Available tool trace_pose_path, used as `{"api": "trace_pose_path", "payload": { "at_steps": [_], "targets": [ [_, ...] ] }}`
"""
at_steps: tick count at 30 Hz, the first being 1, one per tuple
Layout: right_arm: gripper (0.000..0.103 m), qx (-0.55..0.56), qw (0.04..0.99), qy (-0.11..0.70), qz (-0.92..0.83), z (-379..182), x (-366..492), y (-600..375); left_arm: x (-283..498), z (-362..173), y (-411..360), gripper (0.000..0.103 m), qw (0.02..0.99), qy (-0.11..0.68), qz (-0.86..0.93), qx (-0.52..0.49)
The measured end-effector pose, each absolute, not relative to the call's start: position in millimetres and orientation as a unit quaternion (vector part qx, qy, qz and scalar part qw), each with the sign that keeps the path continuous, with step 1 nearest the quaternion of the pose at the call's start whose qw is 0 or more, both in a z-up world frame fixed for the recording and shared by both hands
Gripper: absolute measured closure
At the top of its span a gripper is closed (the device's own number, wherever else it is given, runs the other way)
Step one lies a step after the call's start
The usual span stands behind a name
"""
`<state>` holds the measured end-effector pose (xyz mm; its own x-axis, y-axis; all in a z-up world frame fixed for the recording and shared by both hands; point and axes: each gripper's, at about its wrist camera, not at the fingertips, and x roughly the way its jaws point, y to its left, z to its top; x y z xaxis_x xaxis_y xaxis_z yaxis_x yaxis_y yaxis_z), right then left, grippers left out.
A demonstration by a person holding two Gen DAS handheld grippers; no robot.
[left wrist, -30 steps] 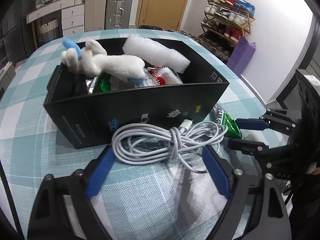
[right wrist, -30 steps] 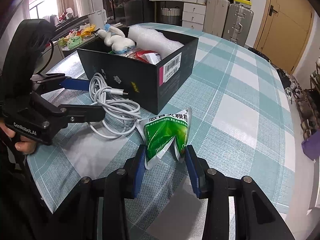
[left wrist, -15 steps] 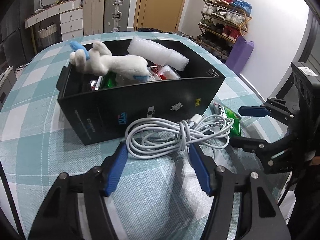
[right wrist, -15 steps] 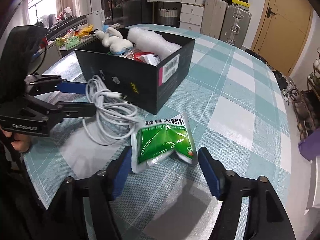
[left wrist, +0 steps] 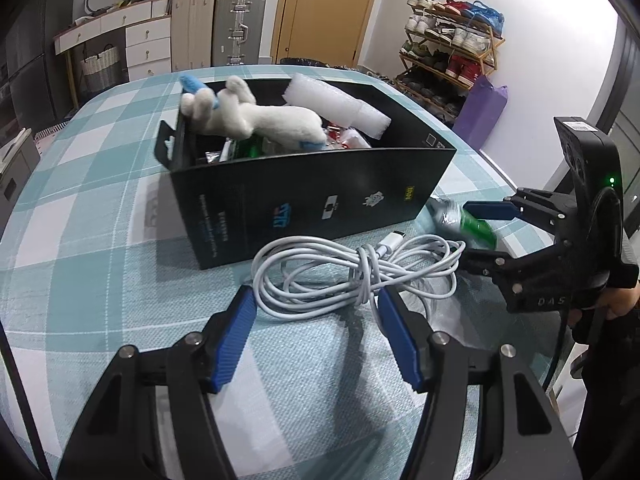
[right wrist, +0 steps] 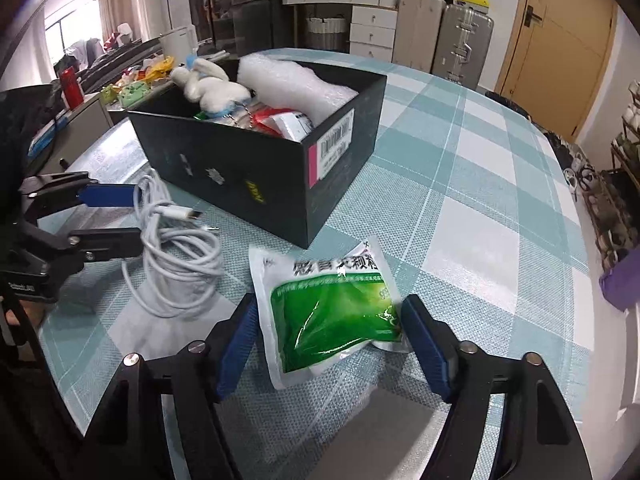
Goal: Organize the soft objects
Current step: 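Lift the sachet and cable and carry both toward the black box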
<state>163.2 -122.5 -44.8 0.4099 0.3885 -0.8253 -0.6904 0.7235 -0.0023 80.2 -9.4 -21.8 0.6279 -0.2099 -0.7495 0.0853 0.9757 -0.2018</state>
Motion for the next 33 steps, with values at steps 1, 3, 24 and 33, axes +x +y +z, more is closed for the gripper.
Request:
{"api": "trace_pose_path", "payload": {
  "at_steps": [1,3,24,33],
  "targets": [
    [0.043,-0.168,0.819,0.434,0.336,-44.6,163.2,-122.7,79.5,-21.9,-8.0,0.041,0.899,0.423,-0.082,-0.075],
    [0.066,-0.170,0.816,0.432,0.345,-43.1,160.4,-122.5,77.7,-22.1,-5.1,0.041,0.899,0.422,-0.081,-0.078],
    [0.079,-0.185,0.836,0.368,0.362,-26.1,142.7,-106.1,74.2,-22.0,1.2,0.042,0.900,0.418,-0.082,-0.090],
    [0.090,-0.180,0.837,0.346,0.383,-6.0,131.7,-114.6,73.1,-20.0,2.1,0.047,0.902,0.414,-0.084,-0.093]
  ]
}}
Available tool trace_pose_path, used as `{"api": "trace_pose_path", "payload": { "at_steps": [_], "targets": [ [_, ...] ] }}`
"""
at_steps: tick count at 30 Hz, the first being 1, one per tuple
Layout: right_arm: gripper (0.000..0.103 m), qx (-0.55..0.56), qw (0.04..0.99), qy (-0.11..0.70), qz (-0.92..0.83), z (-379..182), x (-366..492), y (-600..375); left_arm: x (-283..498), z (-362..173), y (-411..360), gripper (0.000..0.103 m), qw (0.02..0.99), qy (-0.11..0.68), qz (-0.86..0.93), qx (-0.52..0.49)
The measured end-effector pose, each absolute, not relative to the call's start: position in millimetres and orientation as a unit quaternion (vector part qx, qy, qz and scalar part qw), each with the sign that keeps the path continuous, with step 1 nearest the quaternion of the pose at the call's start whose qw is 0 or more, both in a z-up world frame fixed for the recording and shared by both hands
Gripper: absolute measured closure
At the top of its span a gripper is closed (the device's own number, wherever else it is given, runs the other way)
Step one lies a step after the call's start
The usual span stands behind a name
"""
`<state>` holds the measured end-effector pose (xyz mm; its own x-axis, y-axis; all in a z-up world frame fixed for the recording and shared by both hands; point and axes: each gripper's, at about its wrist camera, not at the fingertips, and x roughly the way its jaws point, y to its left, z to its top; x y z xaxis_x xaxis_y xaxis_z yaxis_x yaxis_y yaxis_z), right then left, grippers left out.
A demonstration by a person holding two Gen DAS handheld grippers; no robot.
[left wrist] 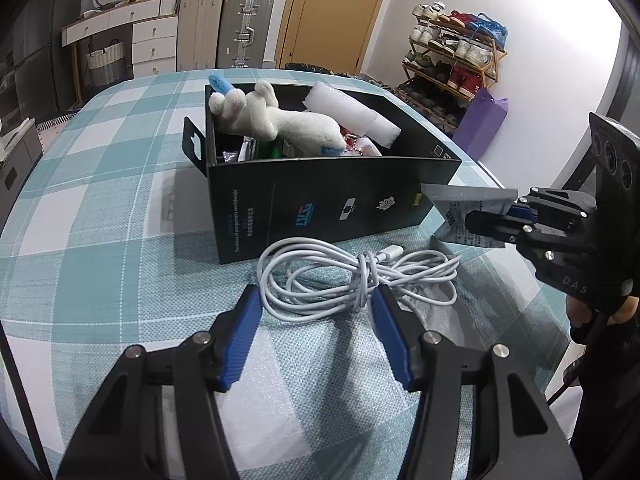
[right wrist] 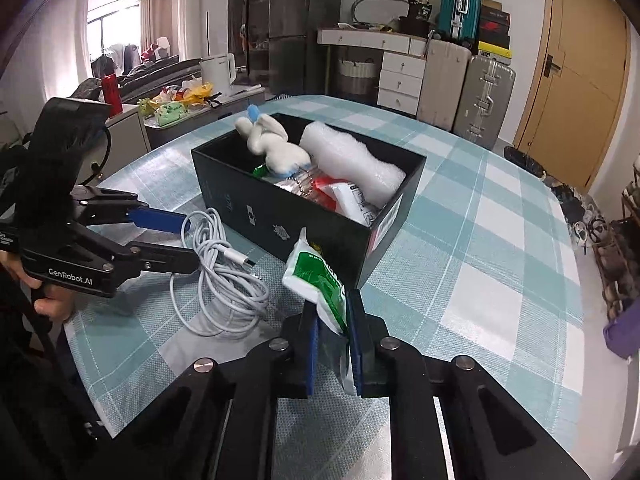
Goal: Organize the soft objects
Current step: 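Lift the sachet and cable and carry both toward the black box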
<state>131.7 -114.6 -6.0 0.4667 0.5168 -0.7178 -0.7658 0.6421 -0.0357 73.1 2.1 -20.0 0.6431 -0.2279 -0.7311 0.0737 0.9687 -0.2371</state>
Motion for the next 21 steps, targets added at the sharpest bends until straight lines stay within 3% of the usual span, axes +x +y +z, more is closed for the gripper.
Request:
{"api": "trace_pose_path", "payload": {
  "at_steps": [21],
  "targets": [
    [0.093,-0.177,0.832,0.338,0.403,1.3,124.7,-118.7,66.0,-16.3,11.5,0.045,0.900,0.415,-0.091,-0.096]
  ]
}}
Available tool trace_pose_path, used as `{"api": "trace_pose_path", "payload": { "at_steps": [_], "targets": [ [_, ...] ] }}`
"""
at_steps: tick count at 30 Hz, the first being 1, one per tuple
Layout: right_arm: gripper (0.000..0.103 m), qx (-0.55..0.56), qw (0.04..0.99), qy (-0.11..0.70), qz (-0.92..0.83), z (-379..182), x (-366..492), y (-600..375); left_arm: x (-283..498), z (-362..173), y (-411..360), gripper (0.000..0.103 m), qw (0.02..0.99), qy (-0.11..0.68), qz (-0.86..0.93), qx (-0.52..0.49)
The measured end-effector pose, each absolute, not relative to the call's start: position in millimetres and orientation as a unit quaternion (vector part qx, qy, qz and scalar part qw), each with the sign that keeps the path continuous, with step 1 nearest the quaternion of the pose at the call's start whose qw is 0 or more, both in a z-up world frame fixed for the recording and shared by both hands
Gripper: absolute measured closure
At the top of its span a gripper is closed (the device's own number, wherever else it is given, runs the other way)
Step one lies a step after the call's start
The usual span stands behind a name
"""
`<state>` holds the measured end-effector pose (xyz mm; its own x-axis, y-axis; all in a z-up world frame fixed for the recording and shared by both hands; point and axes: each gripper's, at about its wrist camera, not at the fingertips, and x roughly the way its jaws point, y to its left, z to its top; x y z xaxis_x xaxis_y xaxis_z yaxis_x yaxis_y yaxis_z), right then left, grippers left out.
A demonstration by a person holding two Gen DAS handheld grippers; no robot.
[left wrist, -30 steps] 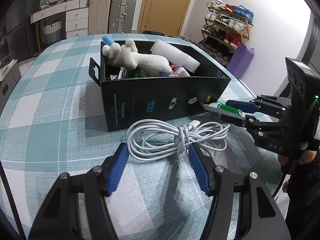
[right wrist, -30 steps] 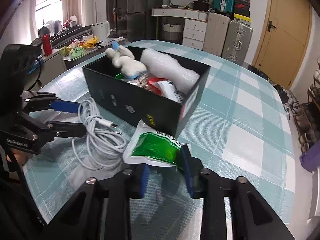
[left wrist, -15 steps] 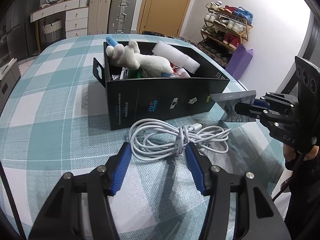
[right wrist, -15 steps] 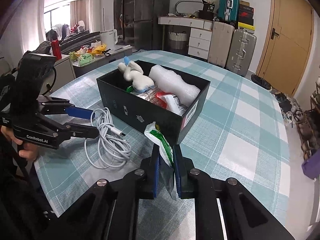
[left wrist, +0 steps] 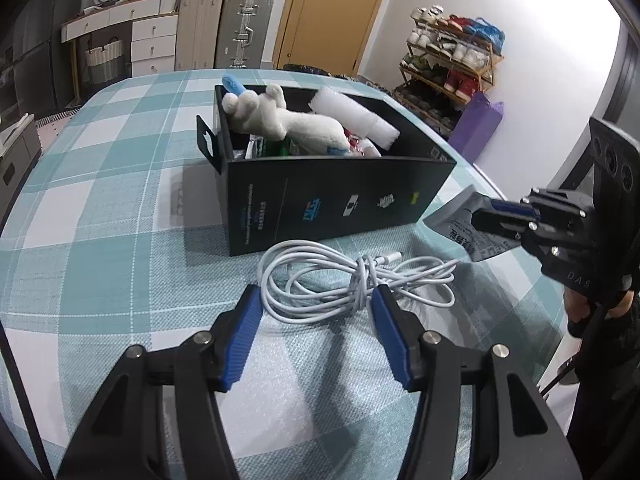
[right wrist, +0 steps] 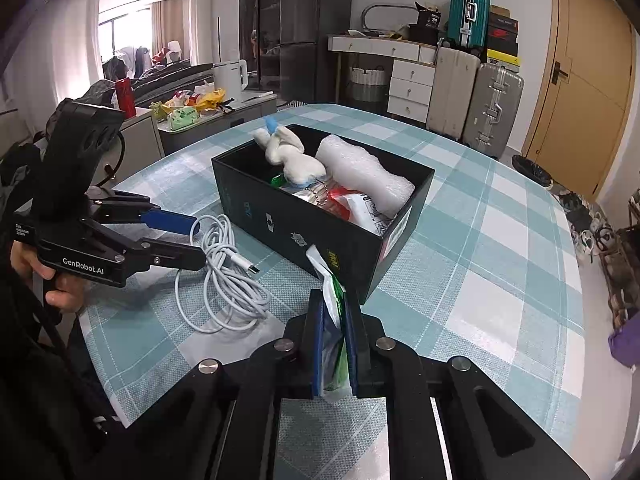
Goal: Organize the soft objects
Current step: 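Lift the sachet and cable and carry both toward the black box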
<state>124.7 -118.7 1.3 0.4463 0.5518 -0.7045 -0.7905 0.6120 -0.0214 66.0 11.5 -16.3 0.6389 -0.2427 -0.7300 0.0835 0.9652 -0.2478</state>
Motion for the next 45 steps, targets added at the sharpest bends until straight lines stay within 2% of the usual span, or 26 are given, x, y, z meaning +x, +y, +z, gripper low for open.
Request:
{"api": "trace_pose_path", "payload": {
  "at_steps": [6,7,8,14,16,18,20,21,23,27,29,33,38,45],
  "targets": [
    [0.093,-0.177,0.830,0.339,0.406,1.0,122.9,-118.3,67.4,-17.1,4.3,0.029,0.900,0.424,-0.077,-0.061],
    [0.093,-0.178,0.830,0.340,0.405,0.5,122.7,-118.4,68.1,-17.3,2.3,0.022,0.900,0.426,-0.076,-0.055],
    [0.093,-0.177,0.829,0.341,0.405,0.3,122.6,-118.8,68.5,-17.5,0.4,0.018,0.901,0.426,-0.073,-0.048],
    [0.091,-0.179,0.828,0.348,0.402,-1.7,123.7,-120.4,77.7,-22.6,-6.8,0.013,0.897,0.438,-0.061,-0.018],
    [0.080,-0.183,0.827,0.354,0.397,-3.5,125.0,-122.1,80.9,-24.5,-7.9,0.013,0.895,0.443,-0.060,-0.017],
    [0.047,-0.172,0.825,0.367,0.393,-6.2,128.2,-125.2,84.0,-26.0,-10.1,0.013,0.892,0.447,-0.062,-0.013],
    [0.028,-0.165,0.825,0.378,0.386,-10.3,131.7,-126.3,85.8,-26.5,-12.7,0.015,0.892,0.449,-0.061,-0.010],
    [0.024,-0.159,0.824,0.386,0.384,-12.8,133.8,-126.0,87.3,-27.5,-12.6,0.019,0.890,0.451,-0.062,-0.011],
    [0.024,-0.155,0.819,0.404,0.377,-19.8,138.2,-122.7,88.4,-27.2,-14.5,0.035,0.892,0.448,-0.053,-0.004],
    [0.024,-0.166,0.812,0.422,0.366,-33.0,141.7,-114.3,88.3,-26.6,-9.9,0.043,0.896,0.441,-0.053,-0.014],
    [0.025,-0.168,0.812,0.425,0.363,-36.5,142.4,-111.4,87.1,-25.9,-6.9,0.044,0.897,0.437,-0.058,-0.025],
    [0.051,-0.180,0.809,0.426,0.362,-41.7,141.7,-105.7,82.0,-20.9,-1.7,0.044,0.904,0.420,-0.061,-0.042],
    [0.059,-0.195,0.806,0.410,0.381,-38.3,134.8,-103.8,74.9,-12.8,6.3,0.044,0.912,0.402,-0.058,-0.059],
    [0.059,-0.194,0.814,0.385,0.390,-21.3,128.0,-107.9,67.3,1.2,16.5,0.044,0.923,0.375,-0.049,-0.072]
  ]
}}
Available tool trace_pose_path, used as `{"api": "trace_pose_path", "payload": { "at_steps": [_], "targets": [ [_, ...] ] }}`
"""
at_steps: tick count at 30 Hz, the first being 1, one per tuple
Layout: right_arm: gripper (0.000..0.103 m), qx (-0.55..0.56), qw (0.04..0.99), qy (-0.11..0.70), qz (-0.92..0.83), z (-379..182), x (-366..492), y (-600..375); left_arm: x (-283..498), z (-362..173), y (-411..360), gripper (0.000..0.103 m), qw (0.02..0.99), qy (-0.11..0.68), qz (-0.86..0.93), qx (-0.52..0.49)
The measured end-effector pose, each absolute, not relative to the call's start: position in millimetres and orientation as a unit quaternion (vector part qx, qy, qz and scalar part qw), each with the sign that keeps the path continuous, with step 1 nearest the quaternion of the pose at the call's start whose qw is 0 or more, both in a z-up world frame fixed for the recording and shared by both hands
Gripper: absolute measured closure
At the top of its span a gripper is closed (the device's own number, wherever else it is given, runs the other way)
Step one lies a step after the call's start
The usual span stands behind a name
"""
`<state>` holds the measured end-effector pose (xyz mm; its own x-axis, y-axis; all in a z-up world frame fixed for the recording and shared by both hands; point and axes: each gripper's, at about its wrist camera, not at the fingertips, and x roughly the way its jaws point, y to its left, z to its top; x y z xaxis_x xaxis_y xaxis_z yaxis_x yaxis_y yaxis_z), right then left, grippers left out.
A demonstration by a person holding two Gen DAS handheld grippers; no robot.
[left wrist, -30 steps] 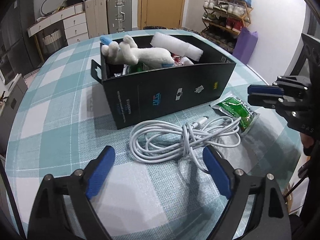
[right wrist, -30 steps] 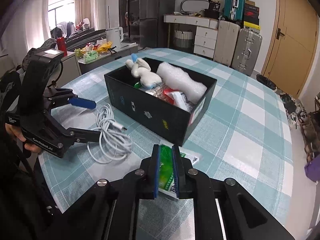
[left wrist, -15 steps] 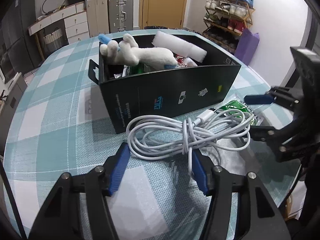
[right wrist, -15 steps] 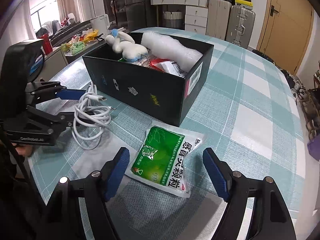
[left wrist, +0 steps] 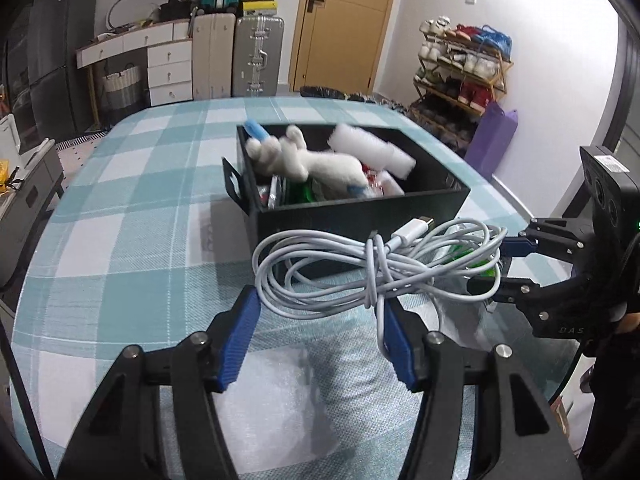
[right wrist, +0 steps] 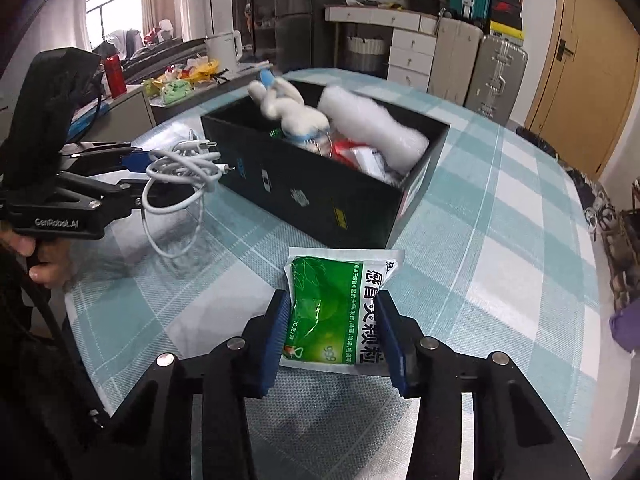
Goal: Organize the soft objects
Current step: 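Lift the sachet and cable and carry both toward the black box, then lower the cable and sachet into the box and open both tools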
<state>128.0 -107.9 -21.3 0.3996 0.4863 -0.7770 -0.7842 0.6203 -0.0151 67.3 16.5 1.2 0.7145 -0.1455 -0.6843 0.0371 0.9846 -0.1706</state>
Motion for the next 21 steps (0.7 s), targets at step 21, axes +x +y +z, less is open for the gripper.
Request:
{"api": "trace_pose_path", "payload": {
  "at_steps": [21],
  "targets": [
    [0.059,-0.140,0.856,0.303,0.396,40.3,112.3,-122.2,77.9,33.6,26.9,0.044,0.940,0.328,-0.037,-0.086]
  ]
}}
